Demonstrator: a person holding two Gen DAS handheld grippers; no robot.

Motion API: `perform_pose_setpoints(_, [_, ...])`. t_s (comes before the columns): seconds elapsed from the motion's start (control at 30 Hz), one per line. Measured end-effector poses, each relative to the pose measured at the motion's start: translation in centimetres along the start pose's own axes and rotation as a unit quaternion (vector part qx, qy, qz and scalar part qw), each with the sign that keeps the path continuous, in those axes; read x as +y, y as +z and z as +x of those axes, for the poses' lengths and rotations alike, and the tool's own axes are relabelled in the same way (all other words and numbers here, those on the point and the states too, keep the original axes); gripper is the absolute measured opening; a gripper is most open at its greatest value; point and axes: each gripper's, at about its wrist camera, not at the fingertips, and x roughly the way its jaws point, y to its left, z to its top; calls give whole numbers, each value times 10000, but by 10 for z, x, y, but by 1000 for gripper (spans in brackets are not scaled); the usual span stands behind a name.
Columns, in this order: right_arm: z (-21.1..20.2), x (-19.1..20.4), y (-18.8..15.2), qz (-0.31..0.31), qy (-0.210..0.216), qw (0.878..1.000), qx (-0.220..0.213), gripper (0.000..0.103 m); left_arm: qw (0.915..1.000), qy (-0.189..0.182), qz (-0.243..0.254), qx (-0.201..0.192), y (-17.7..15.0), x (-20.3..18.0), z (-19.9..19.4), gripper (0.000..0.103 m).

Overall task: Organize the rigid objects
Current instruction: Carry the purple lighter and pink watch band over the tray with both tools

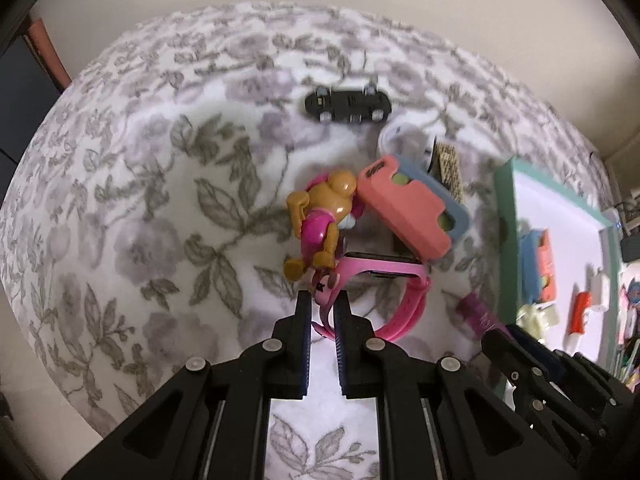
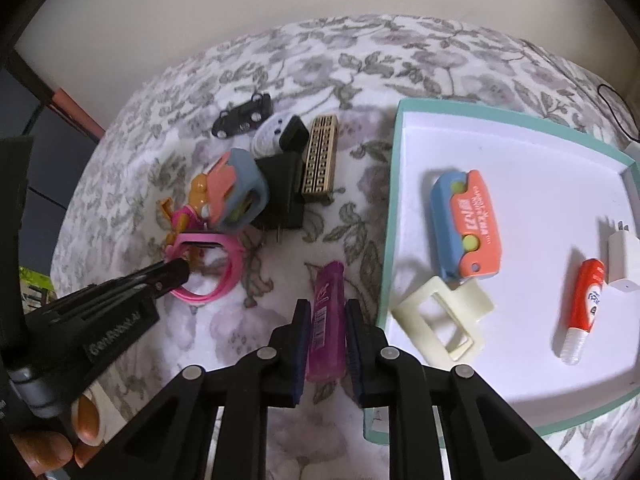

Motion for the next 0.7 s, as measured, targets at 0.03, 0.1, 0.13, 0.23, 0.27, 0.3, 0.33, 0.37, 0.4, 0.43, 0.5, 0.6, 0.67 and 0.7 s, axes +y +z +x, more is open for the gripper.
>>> perform_pose_setpoints(0.03, [-5, -2, 0, 27, 37, 10000, -54, 17, 9999, -18, -32, -98, 0, 3, -5, 11])
perform_pose_setpoints(0.1, [-11, -2, 0, 51, 87, 9998, -143, 17, 9997, -2, -36, -246, -1, 3, -13, 11])
perform_pose_setpoints(0.13, [-15, -2, 1, 45, 113, 9998, -187, 17, 9995, 3, -35, -320, 0, 3, -15, 11])
perform_pose_setpoints(0.23, [-24, -4, 2, 114, 224, 9992, -309, 17, 9987, -31, -57, -501, 1, 3, -26, 11])
perform_pose_setpoints(0.27, [-27, -5, 2, 142, 259, 9990, -349, 17, 9986, -35, -55, -533, 2, 4, -26, 11])
perform_pose_setpoints(0.3, [-31, -6, 3, 169, 293, 9986, -404, 17, 9983, -41, -54, -578, 4, 5, -27, 11])
perform_pose_setpoints(0.33, [-36, -7, 3, 191, 324, 9982, -474, 17, 9982, -42, -57, -598, 5, 4, -26, 11])
perform_pose_setpoints(0.37, [-38, -8, 3, 205, 334, 9979, -524, 17, 9980, -47, -51, -628, 5, 3, -28, 11])
perform_pose_setpoints(0.4, [-42, -10, 4, 219, 330, 9976, -576, 17, 9979, -45, -36, -646, 5, 1, -29, 11])
perform_pose_setpoints(0.43, [-44, -12, 4, 241, 315, 9973, -619, 17, 9978, -46, 4, -660, 4, -2, -30, 11])
perform_pose_setpoints(0.5, [-45, -16, 5, 314, 281, 9970, -651, 17, 9978, -77, 59, -651, 3, -7, -29, 11])
perform_pose_setpoints(0.6, [-46, -28, 6, 497, 257, 9961, -689, 17, 9979, -206, 118, -603, 1, -17, -27, 11])
perform_pose_setpoints(0.67, [-50, -40, 6, 670, 198, 9945, -777, 17, 9977, -291, 170, -591, 0, -24, -27, 11])
perform_pose_setpoints(0.7, [-52, -44, 6, 713, 151, 9940, -811, 17, 9975, -317, 201, -593, -1, -28, -27, 11])
